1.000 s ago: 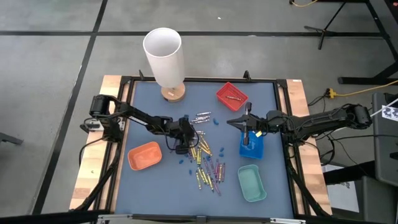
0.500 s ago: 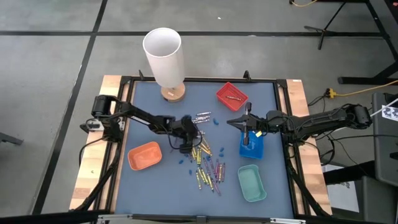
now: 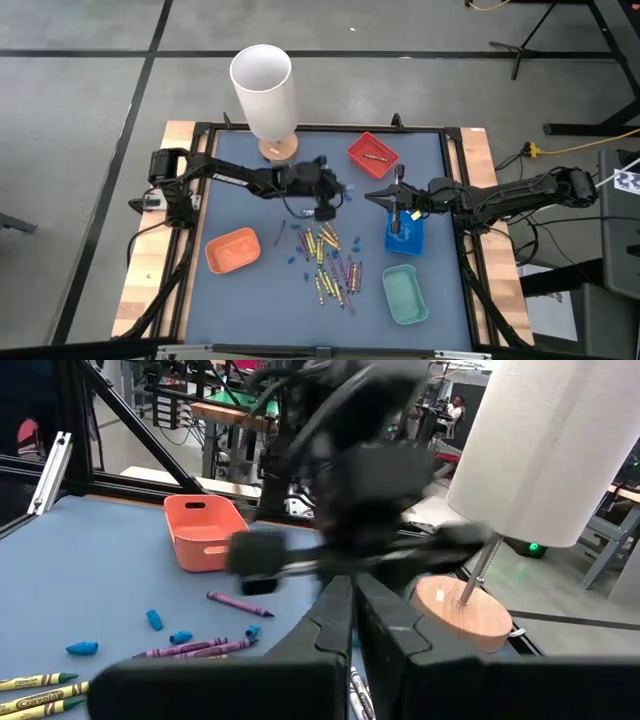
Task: Sort crayons
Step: Put the grey crayon into the red bin
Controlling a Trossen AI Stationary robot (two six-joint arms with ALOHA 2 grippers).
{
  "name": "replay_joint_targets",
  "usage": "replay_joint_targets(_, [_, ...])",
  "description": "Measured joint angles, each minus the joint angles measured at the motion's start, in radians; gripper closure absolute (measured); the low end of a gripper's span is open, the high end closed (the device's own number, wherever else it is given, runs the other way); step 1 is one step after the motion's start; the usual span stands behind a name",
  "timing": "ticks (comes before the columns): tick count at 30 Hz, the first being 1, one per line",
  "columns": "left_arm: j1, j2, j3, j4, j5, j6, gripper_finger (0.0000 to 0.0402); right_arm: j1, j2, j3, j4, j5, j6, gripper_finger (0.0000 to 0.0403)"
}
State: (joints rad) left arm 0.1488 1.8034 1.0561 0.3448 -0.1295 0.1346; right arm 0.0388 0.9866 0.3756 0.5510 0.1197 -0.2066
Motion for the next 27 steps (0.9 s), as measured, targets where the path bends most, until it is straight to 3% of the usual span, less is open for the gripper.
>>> replay_joint_targets(14, [0.190, 0.021, 0.048, 0.375, 0.076, -0.056, 0.0394, 0.000, 0.000, 0.000, 0.001, 0.000, 0.000, 0.0384])
replay_joint_targets(19, [0.210, 0.118, 0.073, 0.481, 0.095, -0.079, 0.0394, 0.000, 0.000, 0.000, 0.006, 0.000, 0.000, 0.0384])
replay_joint_targets(27, [0.219, 0.341, 0.277, 0.461, 0.102, -0.100, 0.0394, 0.000, 0.000, 0.000, 0.007, 0.000, 0.000, 0.0384])
